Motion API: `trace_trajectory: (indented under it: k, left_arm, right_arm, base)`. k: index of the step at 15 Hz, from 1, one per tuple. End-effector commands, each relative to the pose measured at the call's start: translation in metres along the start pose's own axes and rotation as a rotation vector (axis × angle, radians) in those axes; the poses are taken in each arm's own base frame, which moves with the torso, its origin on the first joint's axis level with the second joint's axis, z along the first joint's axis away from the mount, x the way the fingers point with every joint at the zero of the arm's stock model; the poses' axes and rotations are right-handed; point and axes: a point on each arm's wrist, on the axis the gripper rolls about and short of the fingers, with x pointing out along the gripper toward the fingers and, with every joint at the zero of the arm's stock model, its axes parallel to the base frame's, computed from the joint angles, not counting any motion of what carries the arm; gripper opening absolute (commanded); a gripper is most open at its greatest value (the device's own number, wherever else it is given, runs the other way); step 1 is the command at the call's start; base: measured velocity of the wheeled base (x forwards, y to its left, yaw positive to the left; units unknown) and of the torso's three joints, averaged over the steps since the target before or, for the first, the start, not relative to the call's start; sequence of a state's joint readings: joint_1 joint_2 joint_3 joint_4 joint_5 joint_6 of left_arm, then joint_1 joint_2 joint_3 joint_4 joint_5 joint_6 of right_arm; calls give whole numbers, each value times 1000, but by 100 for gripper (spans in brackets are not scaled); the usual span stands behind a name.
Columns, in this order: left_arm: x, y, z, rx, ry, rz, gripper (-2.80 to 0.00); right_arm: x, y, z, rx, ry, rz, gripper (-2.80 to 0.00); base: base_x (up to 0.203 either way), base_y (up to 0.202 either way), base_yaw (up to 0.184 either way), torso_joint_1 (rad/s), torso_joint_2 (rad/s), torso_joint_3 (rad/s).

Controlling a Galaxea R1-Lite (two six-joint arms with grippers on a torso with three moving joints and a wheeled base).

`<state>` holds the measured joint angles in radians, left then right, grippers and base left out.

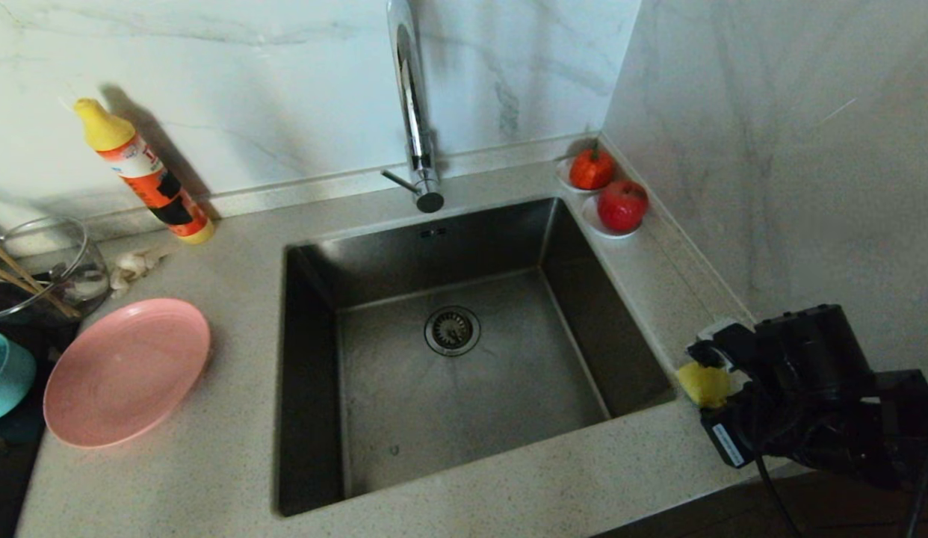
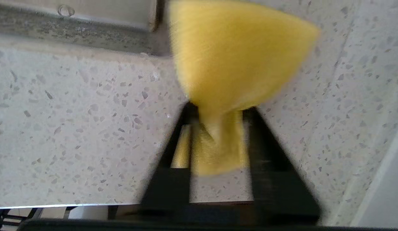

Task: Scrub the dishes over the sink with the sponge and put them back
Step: Put down the sponge

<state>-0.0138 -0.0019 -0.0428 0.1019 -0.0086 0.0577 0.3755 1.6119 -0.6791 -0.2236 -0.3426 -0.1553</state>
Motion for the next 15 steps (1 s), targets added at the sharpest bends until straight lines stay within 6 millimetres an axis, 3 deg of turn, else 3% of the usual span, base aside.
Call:
trace_trajectory:
  k: [1, 9, 15]
  left_arm:
    - [0, 0, 0, 1, 1, 1, -280]
    - [0, 0, 0, 1, 1, 1, -280]
    - [0, 0, 0, 1, 1, 0, -280]
  right_arm:
    - [-1, -1, 1, 1, -7, -5, 0]
    - [-24, -10, 11, 30, -95, -21, 0]
    - [-23, -10, 6, 11, -80, -20, 0]
  base:
    - [0, 0, 0, 0, 0, 0]
    - [0, 0, 0, 0, 0, 0]
    - [0, 0, 0, 0, 0, 0]
